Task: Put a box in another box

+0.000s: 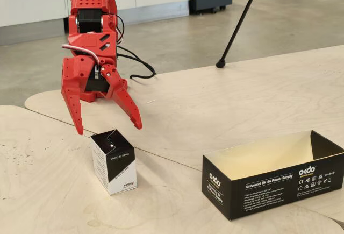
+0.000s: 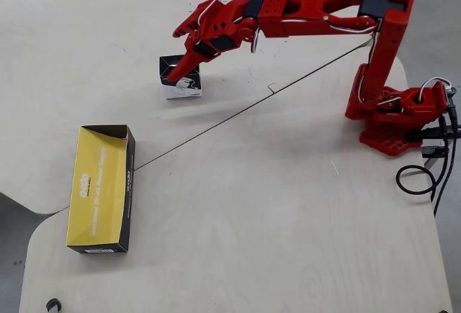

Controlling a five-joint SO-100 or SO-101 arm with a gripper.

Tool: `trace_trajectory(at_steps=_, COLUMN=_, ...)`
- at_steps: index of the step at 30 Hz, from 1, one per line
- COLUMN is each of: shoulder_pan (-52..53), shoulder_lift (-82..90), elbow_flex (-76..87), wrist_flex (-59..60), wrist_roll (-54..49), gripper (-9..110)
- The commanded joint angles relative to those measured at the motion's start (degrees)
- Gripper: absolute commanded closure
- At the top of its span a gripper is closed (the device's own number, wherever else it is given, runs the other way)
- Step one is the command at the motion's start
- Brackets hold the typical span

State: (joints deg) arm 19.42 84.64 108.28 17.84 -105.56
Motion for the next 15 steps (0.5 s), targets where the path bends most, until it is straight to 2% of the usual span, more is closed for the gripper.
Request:
trace_trajectory(at_steps=1, shoulder_pan=-0.26, shoulder_lift=1.76, elbow_flex=1.32, wrist_flex=-2.64, wrist_roll=-0.18, gripper=54)
trace_trajectory(at_steps=9, shoulder_pan=0.09, shoulder_lift=-0.26, elbow_flex=5.27, wrist_flex=-7.03, wrist_roll=-0.44, gripper=55)
trace_trajectory(at_steps=15, shoulder_pan=-0.26, shoulder_lift=-1.49, elbow_flex=6.33, wrist_flex=-8.44, wrist_roll=-1.14, gripper=61)
